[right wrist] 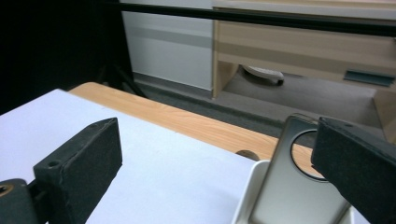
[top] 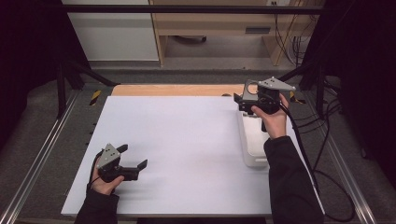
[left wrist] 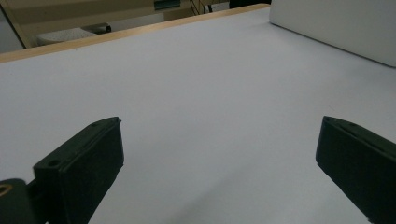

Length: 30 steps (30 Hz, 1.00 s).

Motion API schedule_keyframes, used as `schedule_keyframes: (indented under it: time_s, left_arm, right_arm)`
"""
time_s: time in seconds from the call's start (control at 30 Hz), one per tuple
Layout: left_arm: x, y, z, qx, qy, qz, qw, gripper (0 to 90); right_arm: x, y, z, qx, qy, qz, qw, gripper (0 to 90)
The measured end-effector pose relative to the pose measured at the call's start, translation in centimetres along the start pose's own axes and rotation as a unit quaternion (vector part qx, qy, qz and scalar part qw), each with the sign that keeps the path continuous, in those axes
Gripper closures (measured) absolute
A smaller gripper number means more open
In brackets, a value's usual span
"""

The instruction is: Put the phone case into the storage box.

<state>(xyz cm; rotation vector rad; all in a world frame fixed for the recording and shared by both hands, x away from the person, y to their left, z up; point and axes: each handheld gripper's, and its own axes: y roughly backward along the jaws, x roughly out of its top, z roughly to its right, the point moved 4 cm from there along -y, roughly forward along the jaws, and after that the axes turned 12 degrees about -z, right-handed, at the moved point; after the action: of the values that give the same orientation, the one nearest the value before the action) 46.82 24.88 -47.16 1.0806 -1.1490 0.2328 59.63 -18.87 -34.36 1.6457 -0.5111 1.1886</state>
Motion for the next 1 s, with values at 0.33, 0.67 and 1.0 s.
schedule_keyframes:
  time_s: [0.33,0.67,1.0]
  left_arm:
    - [0.0,0.0,0.2,-0.003,-0.004,0.001,1.0000,0.6]
    - [0.0,0.0,0.4,-0.005,-0.008,0.001,1.0000,0.5]
    - [0.0,0.0,0.7,-0.010,-0.013,0.000,0.9999,0.5]
  right_arm:
    - [-2.0,3.6,-2.9,0.071,0.025,0.025,0.9969,1.2]
    - [-5.0,6.2,-3.6,0.097,0.044,0.029,0.9939,0.5]
    - [-9.0,7.5,-3.0,0.114,0.057,0.011,0.9918,0.4]
